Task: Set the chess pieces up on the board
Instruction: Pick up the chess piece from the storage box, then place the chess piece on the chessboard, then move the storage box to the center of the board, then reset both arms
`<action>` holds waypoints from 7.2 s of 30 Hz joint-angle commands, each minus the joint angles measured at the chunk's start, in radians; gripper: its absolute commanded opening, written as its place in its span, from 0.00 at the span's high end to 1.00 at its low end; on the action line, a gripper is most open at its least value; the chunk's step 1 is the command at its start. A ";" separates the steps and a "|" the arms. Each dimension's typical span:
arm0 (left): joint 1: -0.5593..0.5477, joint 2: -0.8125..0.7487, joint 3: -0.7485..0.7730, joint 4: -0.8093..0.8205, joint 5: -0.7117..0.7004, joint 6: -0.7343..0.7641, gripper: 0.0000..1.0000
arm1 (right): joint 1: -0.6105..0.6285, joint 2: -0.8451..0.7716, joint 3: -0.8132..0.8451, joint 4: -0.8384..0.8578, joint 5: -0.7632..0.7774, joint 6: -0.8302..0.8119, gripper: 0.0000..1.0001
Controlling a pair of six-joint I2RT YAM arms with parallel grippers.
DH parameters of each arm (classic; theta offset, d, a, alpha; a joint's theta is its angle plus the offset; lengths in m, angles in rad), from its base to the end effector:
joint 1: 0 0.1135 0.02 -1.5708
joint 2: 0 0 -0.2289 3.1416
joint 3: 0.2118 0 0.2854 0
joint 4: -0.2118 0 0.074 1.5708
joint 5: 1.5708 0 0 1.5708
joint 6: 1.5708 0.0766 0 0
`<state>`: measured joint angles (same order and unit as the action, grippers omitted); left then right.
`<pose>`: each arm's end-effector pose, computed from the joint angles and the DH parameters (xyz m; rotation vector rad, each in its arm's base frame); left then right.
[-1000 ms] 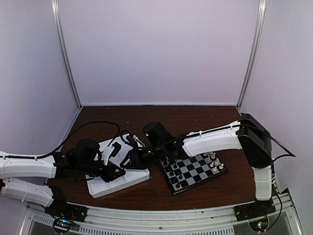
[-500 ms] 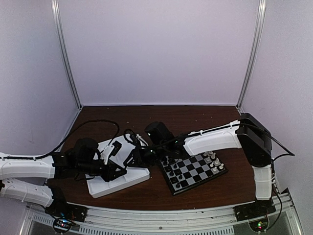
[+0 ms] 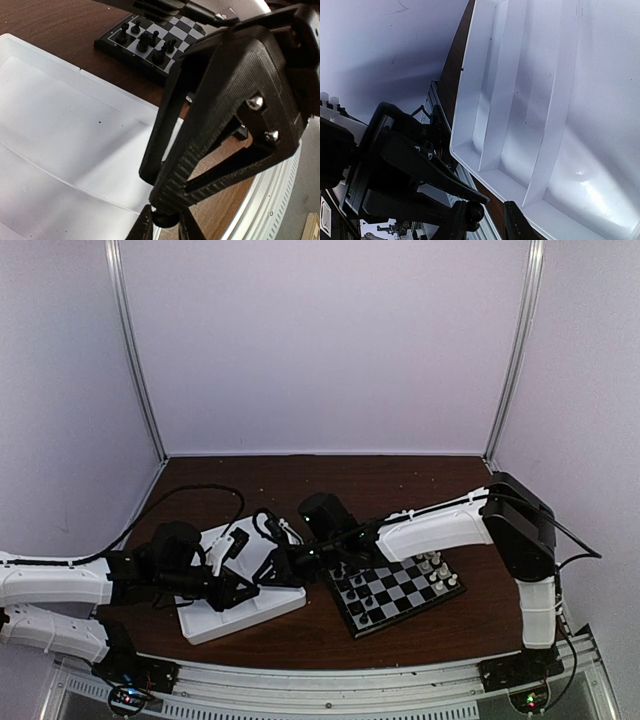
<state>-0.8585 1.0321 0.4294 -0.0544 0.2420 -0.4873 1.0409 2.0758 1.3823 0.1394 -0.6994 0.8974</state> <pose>0.1717 -0.2269 0.1106 0.5826 2.3273 -0.9614 0.2084 0.4533 0.1118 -0.7020 2.5147 1.7034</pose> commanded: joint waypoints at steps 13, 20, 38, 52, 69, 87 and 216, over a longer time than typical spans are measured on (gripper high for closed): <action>-0.004 0.000 0.023 0.027 0.002 0.023 0.83 | -0.007 -0.045 -0.037 0.058 -0.050 0.020 0.98; -0.004 -0.032 0.007 0.011 -0.036 0.014 0.39 | -0.041 -0.114 -0.093 0.067 -0.026 -0.006 1.00; -0.003 -0.119 0.093 -0.267 -0.382 -0.081 0.36 | -0.075 -0.699 -0.445 -0.470 0.594 -0.591 1.00; 0.157 0.008 0.254 -0.694 -0.596 -0.369 0.49 | -0.037 -0.905 -0.762 -0.288 0.717 -0.622 1.00; 0.259 0.162 0.235 -0.617 -0.481 -0.416 0.51 | 0.088 -0.787 -0.853 -0.142 0.758 -0.645 1.00; 0.259 0.204 0.253 -0.607 -0.464 -0.388 0.51 | 0.163 -0.674 -0.831 -0.098 0.822 -0.659 0.99; 0.841 0.408 -0.152 0.960 -0.395 0.402 0.03 | -1.065 -0.516 -0.983 0.792 0.631 -0.939 0.00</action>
<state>-0.0719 1.3510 0.2993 0.5972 -0.2462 -0.0677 -0.0330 1.5562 0.3866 0.9100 -0.0906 -0.0319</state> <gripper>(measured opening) 0.976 0.996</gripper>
